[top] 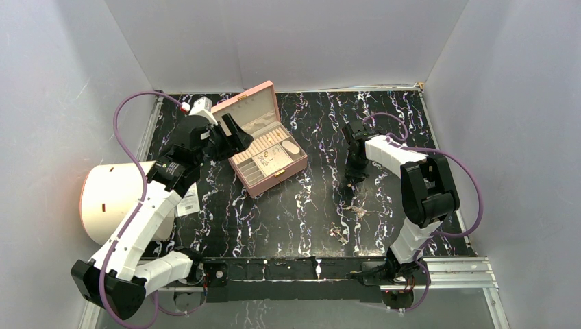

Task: Organize the mixed jewelry
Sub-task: Pick up the jewelry from the center of the board.

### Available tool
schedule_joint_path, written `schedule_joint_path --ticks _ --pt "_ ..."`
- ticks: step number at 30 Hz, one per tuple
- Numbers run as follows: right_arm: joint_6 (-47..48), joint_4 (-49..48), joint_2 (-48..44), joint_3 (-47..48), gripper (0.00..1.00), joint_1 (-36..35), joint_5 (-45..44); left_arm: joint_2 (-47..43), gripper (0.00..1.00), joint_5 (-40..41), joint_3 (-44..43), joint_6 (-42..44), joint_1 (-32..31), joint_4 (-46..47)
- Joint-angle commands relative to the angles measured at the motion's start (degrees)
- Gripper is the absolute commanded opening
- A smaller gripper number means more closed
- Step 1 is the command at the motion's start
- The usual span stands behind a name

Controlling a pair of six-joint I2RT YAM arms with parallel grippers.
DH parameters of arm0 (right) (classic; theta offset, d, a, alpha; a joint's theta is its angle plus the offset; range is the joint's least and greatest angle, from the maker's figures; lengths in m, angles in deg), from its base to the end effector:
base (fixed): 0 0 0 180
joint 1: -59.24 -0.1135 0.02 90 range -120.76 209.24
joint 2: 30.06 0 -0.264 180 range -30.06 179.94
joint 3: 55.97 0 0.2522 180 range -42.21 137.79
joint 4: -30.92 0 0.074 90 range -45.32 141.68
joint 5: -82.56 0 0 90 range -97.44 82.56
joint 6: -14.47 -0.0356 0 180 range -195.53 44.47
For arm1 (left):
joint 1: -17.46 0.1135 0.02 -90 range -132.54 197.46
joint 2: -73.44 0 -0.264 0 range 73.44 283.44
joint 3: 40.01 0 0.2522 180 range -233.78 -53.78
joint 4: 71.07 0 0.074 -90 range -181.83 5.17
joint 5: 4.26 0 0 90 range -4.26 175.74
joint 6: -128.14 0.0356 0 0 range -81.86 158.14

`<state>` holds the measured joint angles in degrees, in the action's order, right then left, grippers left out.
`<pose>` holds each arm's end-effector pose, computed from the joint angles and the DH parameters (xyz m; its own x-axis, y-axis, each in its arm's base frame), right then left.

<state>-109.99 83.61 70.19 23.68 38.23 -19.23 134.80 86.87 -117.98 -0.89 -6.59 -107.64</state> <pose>0.3147 0.1131 0.1803 -0.9048 0.2459 -0.3478 0.2617 0.9651 0.0013 0.2178 -0.0964 0.3799 -0.4881 -0.4716 -0.7344 0.1071 0.8027 -0.5867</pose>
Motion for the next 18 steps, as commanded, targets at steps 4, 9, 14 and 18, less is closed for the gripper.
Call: schedule_joint_path --ticks 4,9,14,18 --pt "-1.14 2.06 0.12 0.38 0.24 0.19 -0.07 -1.26 0.70 0.87 0.36 -0.09 0.15 0.09" --pt "-1.14 1.93 0.15 0.55 0.23 0.23 0.27 -1.42 0.70 0.94 0.57 -0.14 0.14 0.11" --pt "-1.31 1.64 0.65 0.56 0.22 0.20 0.76 -1.56 0.70 0.98 0.49 -0.16 0.15 0.06" --pt "-1.31 1.32 0.69 0.71 0.18 0.20 0.88 -1.55 0.70 0.99 0.64 -0.16 0.15 0.05"
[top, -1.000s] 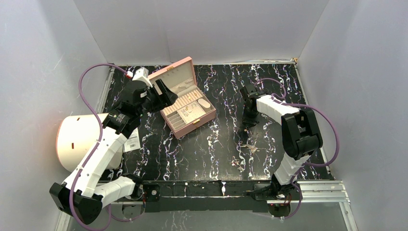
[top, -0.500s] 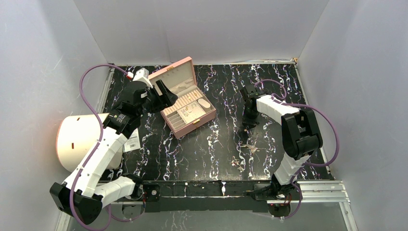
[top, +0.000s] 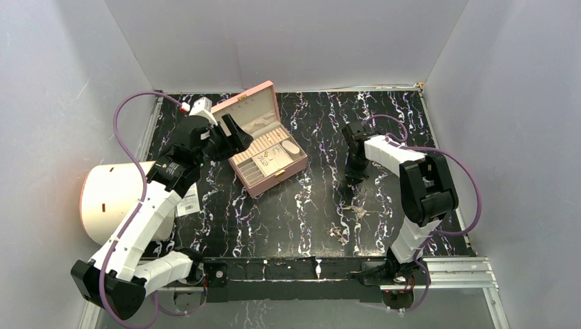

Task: Organize the mixed jewelry
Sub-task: Pick up the jewelry from the center of the board.

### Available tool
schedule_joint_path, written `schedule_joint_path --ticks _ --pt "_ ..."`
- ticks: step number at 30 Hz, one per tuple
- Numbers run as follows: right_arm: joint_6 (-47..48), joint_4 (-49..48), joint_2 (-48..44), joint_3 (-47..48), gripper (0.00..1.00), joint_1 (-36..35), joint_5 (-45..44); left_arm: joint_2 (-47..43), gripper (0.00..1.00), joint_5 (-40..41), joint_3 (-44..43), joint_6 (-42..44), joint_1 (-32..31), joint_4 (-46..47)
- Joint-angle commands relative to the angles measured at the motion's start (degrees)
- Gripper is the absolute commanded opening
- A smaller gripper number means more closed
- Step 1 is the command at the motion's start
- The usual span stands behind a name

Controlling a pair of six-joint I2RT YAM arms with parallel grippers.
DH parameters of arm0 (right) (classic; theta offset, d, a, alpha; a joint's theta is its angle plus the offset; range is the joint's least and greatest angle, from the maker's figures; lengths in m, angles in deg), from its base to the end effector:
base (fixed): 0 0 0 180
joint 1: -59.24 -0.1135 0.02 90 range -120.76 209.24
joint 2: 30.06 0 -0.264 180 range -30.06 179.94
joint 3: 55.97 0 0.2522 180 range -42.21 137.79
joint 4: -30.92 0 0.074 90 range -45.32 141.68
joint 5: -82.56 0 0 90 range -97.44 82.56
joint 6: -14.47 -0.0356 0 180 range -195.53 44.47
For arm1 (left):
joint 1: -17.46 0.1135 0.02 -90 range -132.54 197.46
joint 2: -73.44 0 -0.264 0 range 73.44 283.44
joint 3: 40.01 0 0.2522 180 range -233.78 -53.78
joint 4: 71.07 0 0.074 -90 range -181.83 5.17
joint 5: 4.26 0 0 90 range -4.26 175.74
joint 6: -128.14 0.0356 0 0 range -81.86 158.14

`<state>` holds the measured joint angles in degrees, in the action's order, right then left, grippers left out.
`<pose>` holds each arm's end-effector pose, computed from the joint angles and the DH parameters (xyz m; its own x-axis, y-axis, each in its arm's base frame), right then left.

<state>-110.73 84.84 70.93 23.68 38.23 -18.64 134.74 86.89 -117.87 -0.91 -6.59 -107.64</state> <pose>0.3133 0.1129 0.1755 -0.9139 0.2547 -0.3162 0.2707 0.9626 -0.0068 0.2176 -0.0963 0.3794 -0.4885 -0.4717 -0.7340 0.1062 0.8029 -0.5866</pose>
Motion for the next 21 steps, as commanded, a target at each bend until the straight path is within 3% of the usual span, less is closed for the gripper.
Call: schedule_joint_path --ticks 1,10,14,21 --pt "-0.57 -0.03 -0.01 0.81 0.17 0.21 0.32 -1.53 0.70 0.98 0.61 -0.07 0.15 0.00" --pt "-0.24 -1.25 -0.87 0.89 0.01 0.19 0.21 -1.40 0.70 0.98 0.24 -0.10 0.15 0.04" --pt "0.74 -2.88 -2.60 0.83 0.00 0.23 1.57 -1.06 0.70 0.66 -0.16 -0.12 0.15 0.09" --pt "5.26 -13.93 -10.12 -3.42 0.00 0.23 16.93 0.23 0.70 -6.27 0.22 -0.59 0.15 3.32"
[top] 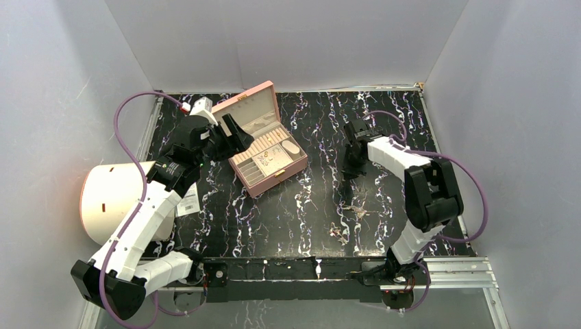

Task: Organize the mixed jewelry
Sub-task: Pick up the jewelry from the center of the board.

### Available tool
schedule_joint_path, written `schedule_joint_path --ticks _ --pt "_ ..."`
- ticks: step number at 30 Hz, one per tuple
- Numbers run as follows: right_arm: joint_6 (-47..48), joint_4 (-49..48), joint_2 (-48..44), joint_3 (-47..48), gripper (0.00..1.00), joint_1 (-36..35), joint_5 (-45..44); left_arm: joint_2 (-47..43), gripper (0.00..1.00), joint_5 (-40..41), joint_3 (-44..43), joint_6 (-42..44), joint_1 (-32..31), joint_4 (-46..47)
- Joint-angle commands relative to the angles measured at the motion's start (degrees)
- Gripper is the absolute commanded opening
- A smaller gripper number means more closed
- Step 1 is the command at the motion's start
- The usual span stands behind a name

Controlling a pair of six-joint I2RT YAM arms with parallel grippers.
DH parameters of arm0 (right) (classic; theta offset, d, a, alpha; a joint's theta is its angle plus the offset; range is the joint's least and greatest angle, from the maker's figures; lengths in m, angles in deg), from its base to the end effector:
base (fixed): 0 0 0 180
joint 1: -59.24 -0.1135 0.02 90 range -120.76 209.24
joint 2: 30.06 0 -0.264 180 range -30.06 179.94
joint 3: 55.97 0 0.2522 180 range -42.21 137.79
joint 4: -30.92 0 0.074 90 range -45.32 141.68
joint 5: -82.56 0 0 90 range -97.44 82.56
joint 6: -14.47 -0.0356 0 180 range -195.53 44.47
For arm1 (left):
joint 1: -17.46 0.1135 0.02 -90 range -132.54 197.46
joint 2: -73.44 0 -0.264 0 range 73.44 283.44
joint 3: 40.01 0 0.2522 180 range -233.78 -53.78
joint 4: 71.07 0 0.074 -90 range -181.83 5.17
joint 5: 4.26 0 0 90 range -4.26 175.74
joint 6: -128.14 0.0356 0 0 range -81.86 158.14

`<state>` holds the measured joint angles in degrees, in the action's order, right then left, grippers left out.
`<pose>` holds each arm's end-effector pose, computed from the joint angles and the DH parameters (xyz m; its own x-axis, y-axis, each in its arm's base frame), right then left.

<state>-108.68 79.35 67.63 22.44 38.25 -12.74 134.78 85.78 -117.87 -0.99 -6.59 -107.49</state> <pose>0.3139 0.1169 0.1906 -0.9004 0.2377 -0.3643 0.2012 0.9701 0.1359 0.2176 -0.0971 0.3796 -0.4979 -0.4689 -0.7295 0.1195 0.7961 -0.5932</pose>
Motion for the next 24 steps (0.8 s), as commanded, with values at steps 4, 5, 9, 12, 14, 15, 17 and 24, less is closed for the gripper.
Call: schedule_joint_path --ticks 4,5,9,12,14,15,17,24 --pt "2.47 -17.76 -10.90 -5.63 0.00 0.19 25.25 1.57 0.70 -15.67 3.56 -2.27 0.15 10.40" --pt "1.22 -20.14 -11.84 -6.56 0.00 0.17 28.84 2.10 0.69 -17.53 4.59 -3.08 0.13 13.14" --pt "-6.78 -31.94 -15.64 -10.15 0.00 0.19 41.62 4.59 0.69 -22.58 7.55 -6.22 -0.47 19.85" --pt "-12.79 -41.04 -18.69 -12.03 0.00 0.17 46.70 7.27 0.70 -25.19 7.63 -9.49 -1.16 24.01" --pt "-16.39 -45.66 -19.97 -11.98 0.00 0.17 48.70 9.13 0.71 -27.03 8.30 -14.13 -1.25 28.49" --pt "-18.39 -47.75 -20.49 -11.96 0.00 0.19 49.38 10.35 0.71 -28.07 8.58 -15.94 -1.26 31.13" --pt "-22.82 -52.37 -20.92 -11.71 0.00 0.21 50.34 12.12 0.73 -30.02 8.18 -18.51 -1.24 35.17" --pt "-39.64 -62.64 -21.54 -10.50 0.00 0.19 50.30 14.55 0.74 -32.79 9.03 -24.91 -3.44 50.52"
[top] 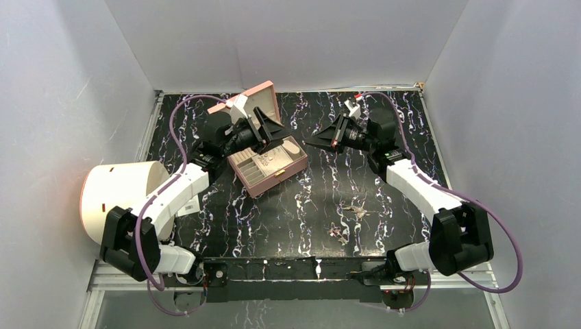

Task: Organize the mixed jewelry
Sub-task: Pick up the jewelry from the center of the board.

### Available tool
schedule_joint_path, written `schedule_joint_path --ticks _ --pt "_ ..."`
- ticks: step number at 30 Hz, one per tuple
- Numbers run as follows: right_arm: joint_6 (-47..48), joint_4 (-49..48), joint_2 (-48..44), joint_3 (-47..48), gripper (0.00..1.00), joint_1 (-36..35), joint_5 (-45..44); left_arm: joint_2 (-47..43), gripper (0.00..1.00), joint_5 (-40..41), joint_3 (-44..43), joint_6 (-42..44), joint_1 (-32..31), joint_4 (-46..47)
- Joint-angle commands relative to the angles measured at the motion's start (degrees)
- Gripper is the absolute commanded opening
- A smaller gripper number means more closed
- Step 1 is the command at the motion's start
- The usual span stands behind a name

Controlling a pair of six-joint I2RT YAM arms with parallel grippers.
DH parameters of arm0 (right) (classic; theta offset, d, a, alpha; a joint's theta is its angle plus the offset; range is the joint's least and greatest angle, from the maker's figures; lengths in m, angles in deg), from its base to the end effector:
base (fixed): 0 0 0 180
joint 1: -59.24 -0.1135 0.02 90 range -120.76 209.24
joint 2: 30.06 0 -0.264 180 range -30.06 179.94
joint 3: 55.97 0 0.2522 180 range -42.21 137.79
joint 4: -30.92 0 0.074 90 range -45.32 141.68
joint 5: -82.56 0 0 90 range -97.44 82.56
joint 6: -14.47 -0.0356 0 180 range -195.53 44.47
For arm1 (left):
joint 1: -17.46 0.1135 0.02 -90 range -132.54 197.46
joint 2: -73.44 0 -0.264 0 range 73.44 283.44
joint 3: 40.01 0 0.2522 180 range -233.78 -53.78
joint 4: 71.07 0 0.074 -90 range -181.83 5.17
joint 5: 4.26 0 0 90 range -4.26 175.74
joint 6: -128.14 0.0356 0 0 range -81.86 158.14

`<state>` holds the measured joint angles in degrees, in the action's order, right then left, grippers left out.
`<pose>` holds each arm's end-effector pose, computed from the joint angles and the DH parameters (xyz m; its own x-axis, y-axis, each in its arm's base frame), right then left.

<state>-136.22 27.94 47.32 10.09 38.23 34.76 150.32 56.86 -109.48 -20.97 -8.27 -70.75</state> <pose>0.2798 0.1331 0.3071 -0.8389 0.3698 -0.3994 -0.3157 0.2672 0.9105 0.2759 -0.1520 0.3251 -0.7538 -0.4709 -0.4583 0.3214 0.3441 -0.8822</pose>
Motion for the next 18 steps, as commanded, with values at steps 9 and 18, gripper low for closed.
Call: schedule_joint_path --ticks 9,18 --pt "-22.44 -10.80 0.87 7.35 0.00 0.12 7.22 0.86 0.74 -5.53 -1.28 2.01 -5.72 21.80" --pt "-25.32 -7.80 1.45 9.76 0.00 0.14 8.97 1.06 0.71 -6.47 -1.72 6.08 -5.82 24.91"
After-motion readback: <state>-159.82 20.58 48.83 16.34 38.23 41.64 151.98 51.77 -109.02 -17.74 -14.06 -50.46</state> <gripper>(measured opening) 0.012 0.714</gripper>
